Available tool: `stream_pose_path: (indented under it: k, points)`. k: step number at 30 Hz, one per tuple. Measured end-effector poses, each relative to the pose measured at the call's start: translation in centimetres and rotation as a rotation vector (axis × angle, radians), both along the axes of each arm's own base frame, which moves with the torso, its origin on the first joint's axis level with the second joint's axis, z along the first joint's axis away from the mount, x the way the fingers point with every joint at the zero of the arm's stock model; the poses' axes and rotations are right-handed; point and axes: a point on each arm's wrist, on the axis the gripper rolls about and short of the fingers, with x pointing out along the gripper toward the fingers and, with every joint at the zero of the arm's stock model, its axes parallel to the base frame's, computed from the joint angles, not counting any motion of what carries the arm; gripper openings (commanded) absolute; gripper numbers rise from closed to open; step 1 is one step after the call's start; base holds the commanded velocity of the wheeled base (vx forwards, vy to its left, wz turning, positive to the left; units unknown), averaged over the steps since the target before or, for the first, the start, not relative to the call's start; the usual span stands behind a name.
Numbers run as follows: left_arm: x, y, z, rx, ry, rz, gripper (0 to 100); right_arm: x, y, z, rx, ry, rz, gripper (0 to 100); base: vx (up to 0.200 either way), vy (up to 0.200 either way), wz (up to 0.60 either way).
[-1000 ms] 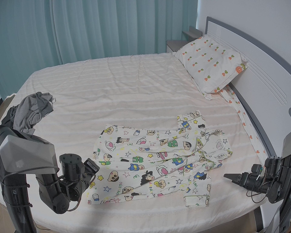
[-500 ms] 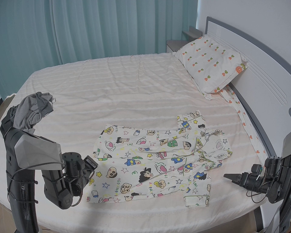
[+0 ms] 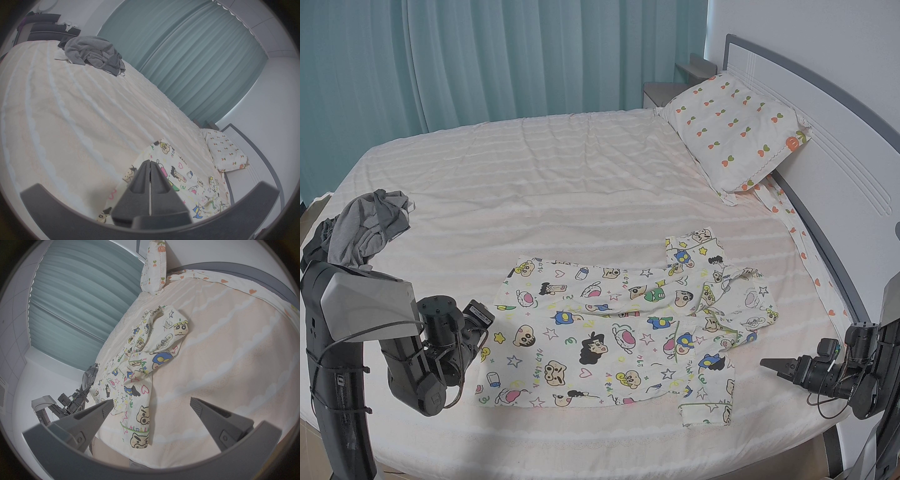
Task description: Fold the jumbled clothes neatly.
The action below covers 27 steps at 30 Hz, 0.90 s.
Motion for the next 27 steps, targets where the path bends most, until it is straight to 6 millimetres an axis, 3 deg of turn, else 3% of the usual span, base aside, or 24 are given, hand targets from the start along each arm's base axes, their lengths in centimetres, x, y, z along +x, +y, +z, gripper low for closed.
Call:
stream_pose_path:
  k: [7, 8, 19, 27]
  points:
    - [0.5, 0.6, -0.2, -0.004, -0.004, 0.006, 0, 0.0, 0.0, 0.0, 0.0, 0.0, 0.001, 100, 0.0, 0.0, 0.0]
    - [0.5, 0.6, -0.2, -0.004, -0.004, 0.003, 100, 0.0, 0.0, 0.0, 0.0, 0.0, 0.001, 100, 0.0, 0.0, 0.0]
    - [-0.3, 0.6, -0.6, -0.004, 0.034, -0.033, 100, 0.0, 0.0, 0.0, 0.0, 0.001, 0.0, 100, 0.0, 0.0, 0.0]
    - [-3.8, 0.6, 0.1, -0.004, 0.105, -0.069, 100, 0.0, 0.0, 0.0, -0.003, -0.001, 0.001, 100, 0.0, 0.0, 0.0]
